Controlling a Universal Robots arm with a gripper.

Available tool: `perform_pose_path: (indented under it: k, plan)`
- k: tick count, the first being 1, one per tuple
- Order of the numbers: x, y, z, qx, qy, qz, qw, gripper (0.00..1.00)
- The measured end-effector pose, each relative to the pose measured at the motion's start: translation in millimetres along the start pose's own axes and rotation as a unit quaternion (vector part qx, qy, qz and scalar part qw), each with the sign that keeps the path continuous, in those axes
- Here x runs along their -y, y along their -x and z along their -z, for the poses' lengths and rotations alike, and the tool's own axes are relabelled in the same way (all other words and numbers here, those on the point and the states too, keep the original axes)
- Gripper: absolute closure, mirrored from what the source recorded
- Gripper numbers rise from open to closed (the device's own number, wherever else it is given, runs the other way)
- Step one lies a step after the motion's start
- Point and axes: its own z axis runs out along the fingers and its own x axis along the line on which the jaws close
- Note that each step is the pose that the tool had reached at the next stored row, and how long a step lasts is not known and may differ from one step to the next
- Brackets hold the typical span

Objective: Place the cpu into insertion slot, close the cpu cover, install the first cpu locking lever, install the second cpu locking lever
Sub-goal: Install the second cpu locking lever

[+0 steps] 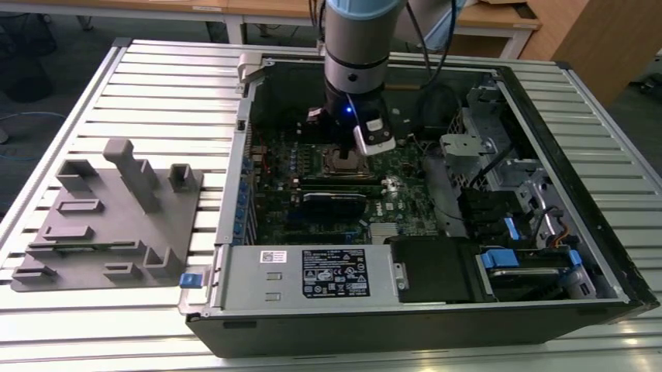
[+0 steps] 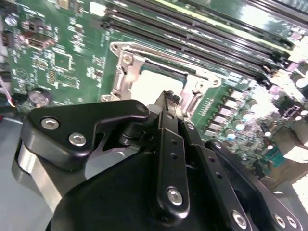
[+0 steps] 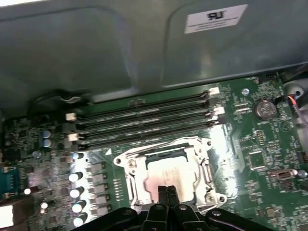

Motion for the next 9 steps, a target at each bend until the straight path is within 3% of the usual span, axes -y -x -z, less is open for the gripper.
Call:
perform_pose_path:
  k: [2, 9]
  plan:
    - [-2.1, 3.1, -0.5, 0.0007, -0.0032, 0.000, 1.0000, 0.90]
    - [-3.5, 3.8, -0.8, 0.0008, -0.0036, 0.000, 1.0000, 0.90]
